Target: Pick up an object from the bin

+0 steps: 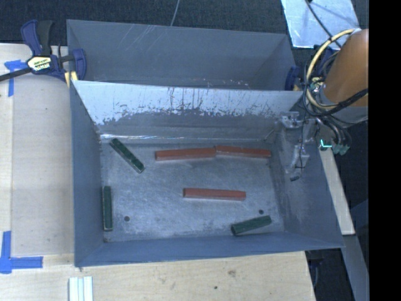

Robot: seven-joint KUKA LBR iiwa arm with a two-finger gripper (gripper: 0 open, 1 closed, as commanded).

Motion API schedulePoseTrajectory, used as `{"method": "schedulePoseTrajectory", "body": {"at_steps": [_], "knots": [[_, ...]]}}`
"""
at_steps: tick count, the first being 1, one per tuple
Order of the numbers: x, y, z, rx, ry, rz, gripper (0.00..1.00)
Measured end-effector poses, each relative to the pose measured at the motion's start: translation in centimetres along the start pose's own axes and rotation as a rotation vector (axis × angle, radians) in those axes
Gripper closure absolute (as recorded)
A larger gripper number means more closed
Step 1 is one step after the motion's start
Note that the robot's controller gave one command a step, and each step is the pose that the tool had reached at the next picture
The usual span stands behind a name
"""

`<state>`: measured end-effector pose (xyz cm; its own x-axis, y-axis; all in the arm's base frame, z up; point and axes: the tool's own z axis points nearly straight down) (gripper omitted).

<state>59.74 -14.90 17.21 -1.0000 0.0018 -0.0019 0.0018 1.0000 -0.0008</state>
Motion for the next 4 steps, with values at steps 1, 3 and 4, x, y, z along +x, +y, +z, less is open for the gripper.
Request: {"method": "schedulePoseTrajectory", "body": {"at_steps": [1,3,4], "knots": [[-0.1,0.0,-0.1,0.001,-0.002,-0.001,0.0],[2.8,3.0,7.4,-0.002,-0.004,-0.161,0.0],[2.8,3.2,8.8,0.0,0.0,0.065,0.0]]}}
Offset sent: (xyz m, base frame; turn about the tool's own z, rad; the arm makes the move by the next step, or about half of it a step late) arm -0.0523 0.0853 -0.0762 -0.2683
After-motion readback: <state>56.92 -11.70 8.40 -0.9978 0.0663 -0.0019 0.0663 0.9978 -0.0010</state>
